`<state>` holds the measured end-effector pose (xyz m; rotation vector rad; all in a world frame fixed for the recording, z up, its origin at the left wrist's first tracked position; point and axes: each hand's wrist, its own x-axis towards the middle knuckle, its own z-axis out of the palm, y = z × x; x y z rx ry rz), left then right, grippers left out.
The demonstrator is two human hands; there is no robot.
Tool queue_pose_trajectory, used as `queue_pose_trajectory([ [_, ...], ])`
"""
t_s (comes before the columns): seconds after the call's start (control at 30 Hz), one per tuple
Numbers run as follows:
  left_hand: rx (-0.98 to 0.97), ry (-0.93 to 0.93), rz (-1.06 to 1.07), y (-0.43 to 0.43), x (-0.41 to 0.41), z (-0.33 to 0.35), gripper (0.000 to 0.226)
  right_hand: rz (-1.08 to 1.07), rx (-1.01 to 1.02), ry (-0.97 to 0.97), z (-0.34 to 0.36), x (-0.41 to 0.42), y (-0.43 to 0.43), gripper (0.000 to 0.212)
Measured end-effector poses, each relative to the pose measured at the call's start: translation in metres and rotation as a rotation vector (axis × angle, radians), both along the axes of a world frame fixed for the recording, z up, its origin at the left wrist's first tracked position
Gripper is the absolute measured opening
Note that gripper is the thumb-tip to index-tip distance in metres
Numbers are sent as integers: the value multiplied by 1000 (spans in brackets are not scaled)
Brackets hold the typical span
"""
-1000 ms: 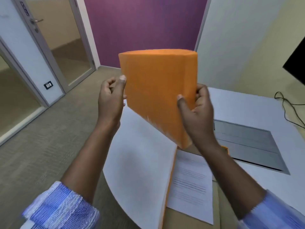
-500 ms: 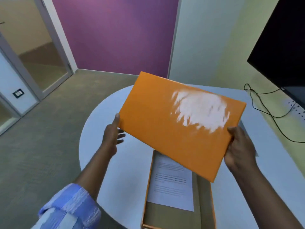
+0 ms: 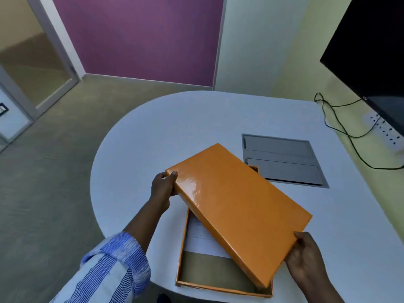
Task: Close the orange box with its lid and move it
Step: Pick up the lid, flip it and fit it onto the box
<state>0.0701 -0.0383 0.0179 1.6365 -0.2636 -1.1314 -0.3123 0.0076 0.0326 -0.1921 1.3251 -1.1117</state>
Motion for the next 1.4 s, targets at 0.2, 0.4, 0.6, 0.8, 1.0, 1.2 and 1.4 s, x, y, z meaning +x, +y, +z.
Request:
queue_pose_trajectory([
  [0.2,-15,-19,-115,-7,3,-13,37,15,54,210,-18,-16,10,40],
  [0.4,-37,-203,-248,-36,-1,-3,24,226,22,548,-20,-27,9,54],
  [0.6,-7,-366,-350,-76,-13,6,47,373,66,675,-28,-31,22,48],
  [0.8,17,-438,-439,-98,-21,-2,46,515,156,625,-30,-28,47,46],
  [1.0,55,-454,-498,-110,-19,-7,46,619,138,632,-30,-19,66,37],
  [1.2,65,-381,-554,-115,-15,-7,33,679,140,654,-23,-22,62,38],
  [1.4,52,-332,-524,-110,-8,-9,36,625,129,679,-20,-26,56,43],
])
